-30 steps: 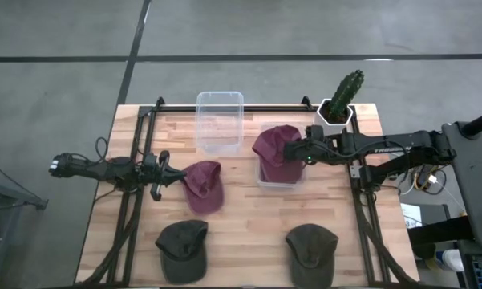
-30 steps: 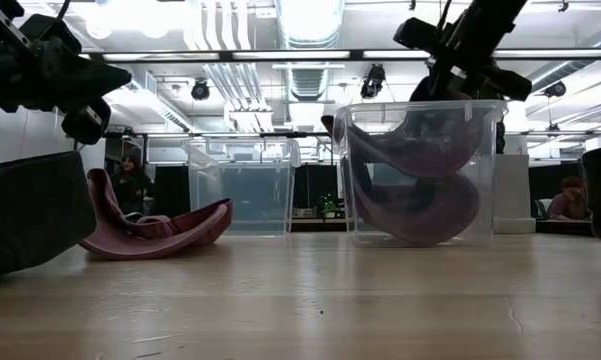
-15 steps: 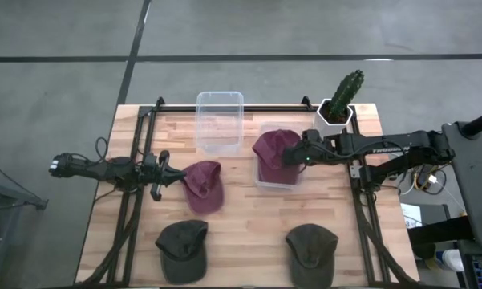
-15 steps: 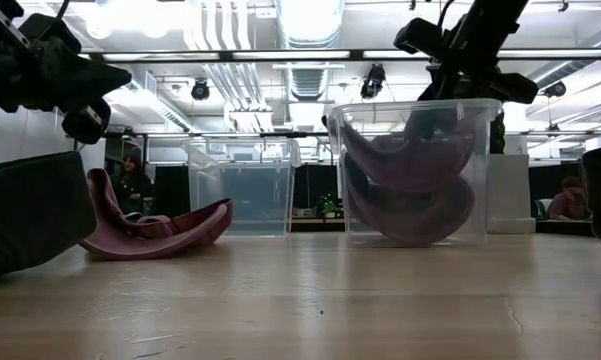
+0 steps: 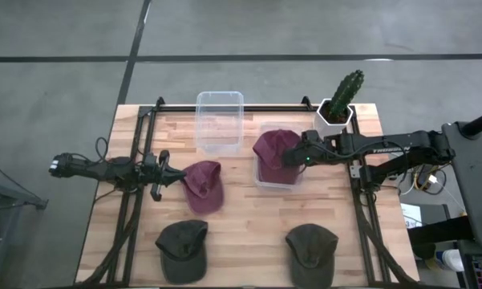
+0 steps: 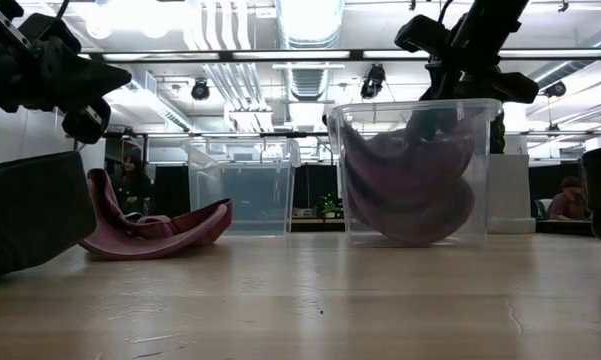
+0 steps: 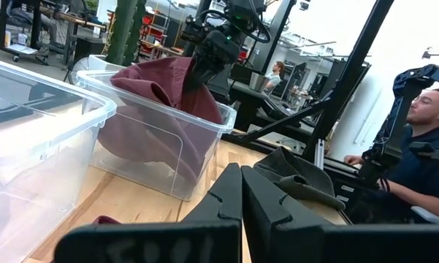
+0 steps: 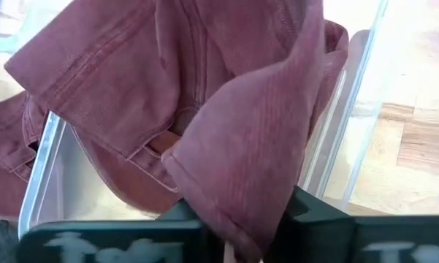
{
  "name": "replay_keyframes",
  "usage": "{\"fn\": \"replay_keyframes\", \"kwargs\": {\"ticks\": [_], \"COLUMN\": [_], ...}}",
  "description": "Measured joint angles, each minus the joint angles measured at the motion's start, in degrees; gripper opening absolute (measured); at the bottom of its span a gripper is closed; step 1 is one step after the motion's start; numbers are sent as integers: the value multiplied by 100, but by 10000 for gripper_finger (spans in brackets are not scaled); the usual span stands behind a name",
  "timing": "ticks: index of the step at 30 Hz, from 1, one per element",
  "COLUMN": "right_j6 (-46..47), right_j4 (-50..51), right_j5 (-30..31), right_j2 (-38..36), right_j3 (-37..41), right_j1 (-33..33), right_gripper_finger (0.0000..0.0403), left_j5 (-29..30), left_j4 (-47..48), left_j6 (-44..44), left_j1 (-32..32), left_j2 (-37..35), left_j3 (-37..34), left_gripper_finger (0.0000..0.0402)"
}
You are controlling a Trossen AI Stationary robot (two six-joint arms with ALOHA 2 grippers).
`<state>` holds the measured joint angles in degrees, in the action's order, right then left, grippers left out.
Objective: Pick & Place hat
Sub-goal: Put the bottom red cap into the right transparent bin
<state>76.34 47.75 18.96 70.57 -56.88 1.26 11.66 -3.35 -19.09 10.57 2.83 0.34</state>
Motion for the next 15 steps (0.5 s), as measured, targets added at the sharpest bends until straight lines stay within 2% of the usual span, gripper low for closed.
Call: {"fn": "replay_keyframes", "kwargs": {"ticks": [9,15], "right_j6": [149,276], "right_j4": [0,9], "right_j5": [-52,-323], "right_j2": [-13,-61], "right_j3": [0,-32], "right_j1": [2,0], "right_gripper_finger": [129,143], "left_j5": [0,0], "left_j4": [-1,-1], "left_j6": [2,4], "left_j1": [2,2], "left_j2": [0,0], "left_j3": [0,0], "left_gripper_finger": [0,0]}}
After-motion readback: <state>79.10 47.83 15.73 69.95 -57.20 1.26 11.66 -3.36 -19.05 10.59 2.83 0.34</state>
